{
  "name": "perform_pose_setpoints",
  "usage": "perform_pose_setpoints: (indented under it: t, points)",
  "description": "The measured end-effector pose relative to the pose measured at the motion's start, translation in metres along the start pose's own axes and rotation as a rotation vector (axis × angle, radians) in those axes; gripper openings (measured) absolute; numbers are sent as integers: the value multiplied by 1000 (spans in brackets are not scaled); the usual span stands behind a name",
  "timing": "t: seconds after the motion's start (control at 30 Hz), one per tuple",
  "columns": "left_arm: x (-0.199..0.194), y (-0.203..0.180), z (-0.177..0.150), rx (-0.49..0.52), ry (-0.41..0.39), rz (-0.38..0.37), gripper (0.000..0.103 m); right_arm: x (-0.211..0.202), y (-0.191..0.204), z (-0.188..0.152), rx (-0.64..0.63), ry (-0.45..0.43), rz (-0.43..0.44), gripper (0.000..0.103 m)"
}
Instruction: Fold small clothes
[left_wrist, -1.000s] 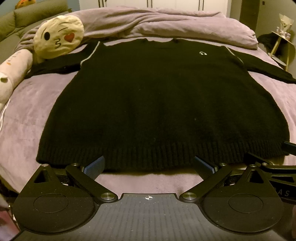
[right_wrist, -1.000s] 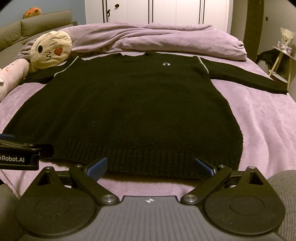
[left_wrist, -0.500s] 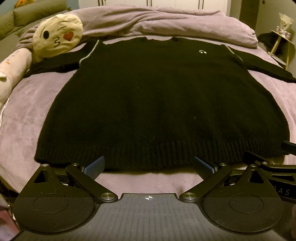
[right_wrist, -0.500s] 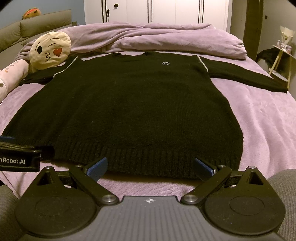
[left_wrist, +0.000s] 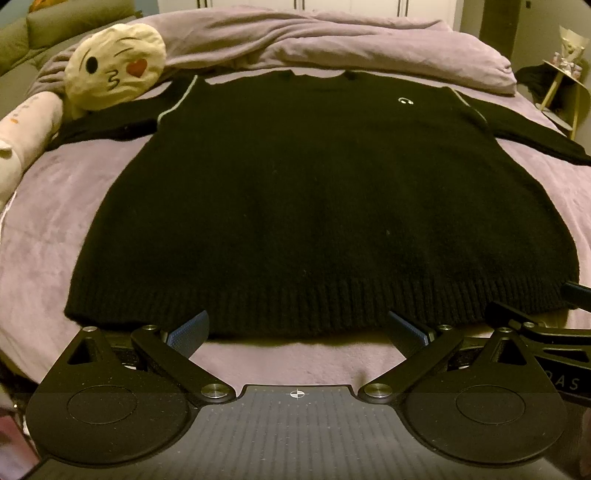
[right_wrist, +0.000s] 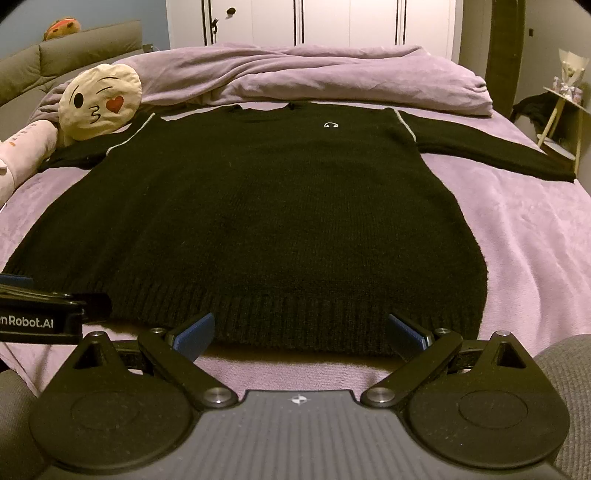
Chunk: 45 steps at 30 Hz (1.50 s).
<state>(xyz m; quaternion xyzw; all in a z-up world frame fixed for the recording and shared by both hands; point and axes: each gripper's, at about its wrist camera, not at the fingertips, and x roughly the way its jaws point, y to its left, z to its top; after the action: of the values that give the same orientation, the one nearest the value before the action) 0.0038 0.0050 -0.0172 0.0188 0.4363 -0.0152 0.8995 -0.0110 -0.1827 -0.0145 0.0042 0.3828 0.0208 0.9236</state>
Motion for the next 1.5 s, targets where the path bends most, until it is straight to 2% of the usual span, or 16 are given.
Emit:
perform_pose_setpoints:
  t: [1.5]
  points:
    - [9,0,10,-33,37,25,103,7,-5,0,42,12,75,99]
